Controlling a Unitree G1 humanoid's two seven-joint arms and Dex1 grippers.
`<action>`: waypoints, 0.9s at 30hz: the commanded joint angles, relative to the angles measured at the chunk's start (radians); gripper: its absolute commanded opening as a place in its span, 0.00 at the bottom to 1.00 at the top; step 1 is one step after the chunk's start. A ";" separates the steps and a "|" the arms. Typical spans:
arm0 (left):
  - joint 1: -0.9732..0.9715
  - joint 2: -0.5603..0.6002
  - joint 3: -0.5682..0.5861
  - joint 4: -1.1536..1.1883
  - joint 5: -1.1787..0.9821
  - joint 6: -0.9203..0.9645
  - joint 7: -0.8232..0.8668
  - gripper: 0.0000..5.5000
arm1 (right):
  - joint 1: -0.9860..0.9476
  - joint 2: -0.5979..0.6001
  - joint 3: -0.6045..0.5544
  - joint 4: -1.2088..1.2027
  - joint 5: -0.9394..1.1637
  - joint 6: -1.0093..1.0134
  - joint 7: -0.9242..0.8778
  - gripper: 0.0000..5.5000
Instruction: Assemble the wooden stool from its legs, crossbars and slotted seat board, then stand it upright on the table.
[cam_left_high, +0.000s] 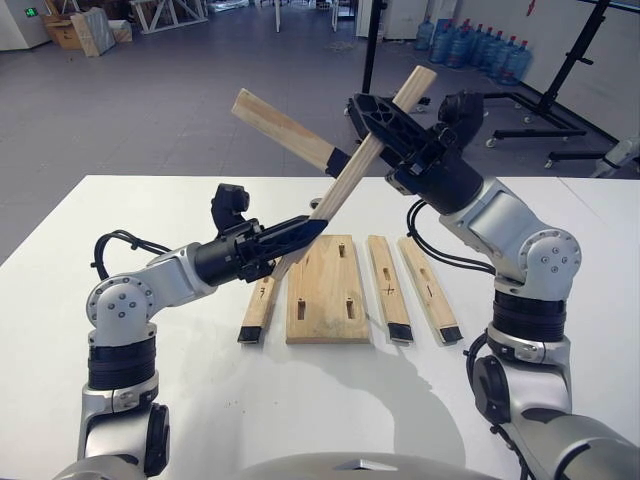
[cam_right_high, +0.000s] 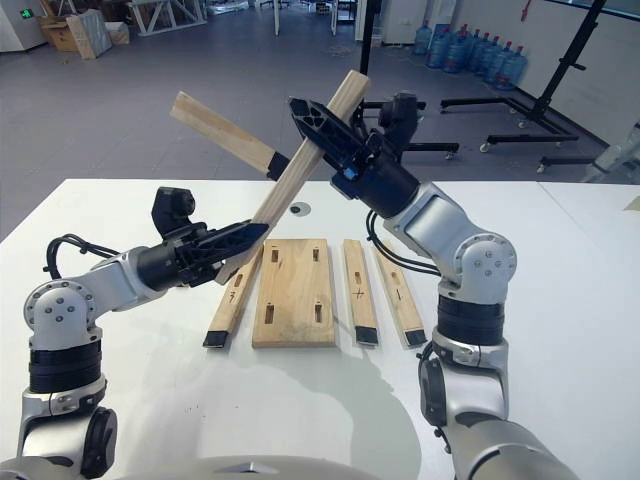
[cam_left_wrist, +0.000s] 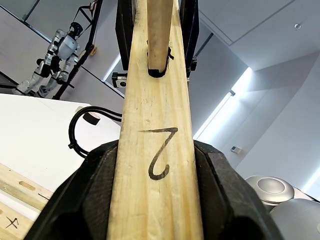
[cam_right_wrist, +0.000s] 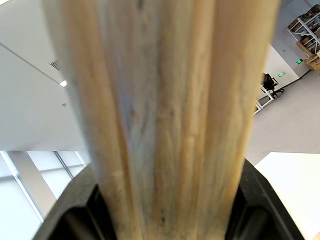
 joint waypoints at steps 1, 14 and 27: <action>0.011 0.011 -0.005 -0.018 0.016 -0.036 0.005 0.37 | 0.007 -0.029 -0.005 -0.019 -0.034 -0.003 0.021 0.38; -0.015 0.006 -0.006 0.051 0.221 -0.186 0.125 0.73 | 0.083 -0.185 -0.050 -0.048 -0.324 -0.039 0.303 0.37; 0.262 0.029 -0.029 -0.280 0.367 -0.141 0.477 0.74 | 0.100 -0.148 -0.010 0.125 -0.876 -0.520 0.617 0.37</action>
